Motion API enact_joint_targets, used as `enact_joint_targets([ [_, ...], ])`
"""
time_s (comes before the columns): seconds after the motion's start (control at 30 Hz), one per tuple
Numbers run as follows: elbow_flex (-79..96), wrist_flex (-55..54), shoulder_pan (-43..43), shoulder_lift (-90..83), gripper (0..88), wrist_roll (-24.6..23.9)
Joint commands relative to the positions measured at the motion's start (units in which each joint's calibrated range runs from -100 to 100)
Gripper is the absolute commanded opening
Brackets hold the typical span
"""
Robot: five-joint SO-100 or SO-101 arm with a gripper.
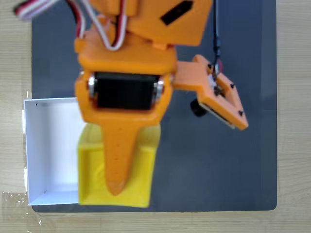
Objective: Grasp a yellow block and put it in the box
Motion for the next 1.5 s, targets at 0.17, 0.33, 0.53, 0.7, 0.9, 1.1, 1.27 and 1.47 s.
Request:
enact_joint_targets([
  [0.17, -3.9, -15.5, 11.1, 9.9, 24.5, 0.3],
  [0.33, -4.0, -16.1, 13.3, 16.5, 24.7, 0.3],
  [0.53, -4.0, -16.3, 14.6, 22.7, 25.0, 0.3],
  [0.7, -4.0, -16.3, 14.4, 26.1, 25.0, 0.3],
  [0.9, -3.7, -15.5, 13.5, 28.1, 25.3, 2.7],
  [1.1, -3.6, -15.5, 13.3, 27.9, 35.6, 4.8],
  [1.27, -3.2, -15.5, 13.3, 27.5, 43.8, 5.0],
  [1.47, -3.8, -15.4, 13.5, 24.1, 43.7, 4.5],
])
